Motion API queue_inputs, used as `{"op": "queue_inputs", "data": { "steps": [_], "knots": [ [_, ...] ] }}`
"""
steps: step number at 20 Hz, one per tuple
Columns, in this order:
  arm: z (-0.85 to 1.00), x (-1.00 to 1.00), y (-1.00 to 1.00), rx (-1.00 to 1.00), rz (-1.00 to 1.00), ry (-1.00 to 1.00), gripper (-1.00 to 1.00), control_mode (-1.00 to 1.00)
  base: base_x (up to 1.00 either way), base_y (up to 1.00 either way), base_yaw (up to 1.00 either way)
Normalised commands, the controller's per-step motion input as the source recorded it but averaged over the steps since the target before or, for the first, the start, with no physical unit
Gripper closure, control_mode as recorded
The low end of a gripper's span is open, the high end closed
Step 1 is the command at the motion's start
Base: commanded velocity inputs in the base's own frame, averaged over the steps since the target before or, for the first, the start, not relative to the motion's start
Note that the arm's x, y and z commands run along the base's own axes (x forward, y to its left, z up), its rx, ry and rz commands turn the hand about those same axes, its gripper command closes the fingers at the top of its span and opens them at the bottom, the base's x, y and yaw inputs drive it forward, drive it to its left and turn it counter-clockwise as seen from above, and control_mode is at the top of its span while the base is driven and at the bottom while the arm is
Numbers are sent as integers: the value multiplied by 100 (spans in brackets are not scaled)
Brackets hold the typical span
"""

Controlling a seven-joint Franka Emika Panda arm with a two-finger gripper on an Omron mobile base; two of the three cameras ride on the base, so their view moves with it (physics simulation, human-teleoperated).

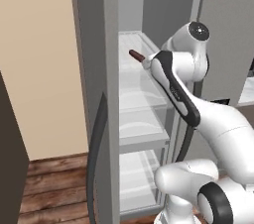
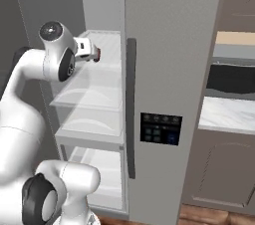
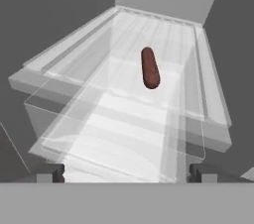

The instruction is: Retrieve the sausage and cheese from the fridge and place them on the cutting board on the counter.

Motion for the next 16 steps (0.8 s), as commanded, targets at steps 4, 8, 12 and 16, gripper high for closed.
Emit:
{"op": "queue_inputs", "data": {
  "steps": [4, 8, 12, 16],
  "knots": [
    [-2, 52, -3, 0, 0, -2, -100, -100, 0, 0, 0],
    [-2, 56, 0, 0, 0, -3, -100, -100, 0, 0, 0],
    [-1, 62, 5, 0, 0, 0, -100, -100, 0, 0, 0],
    [-4, 53, 0, 0, 0, 0, -100, -100, 0, 0, 0]
  ]
}}
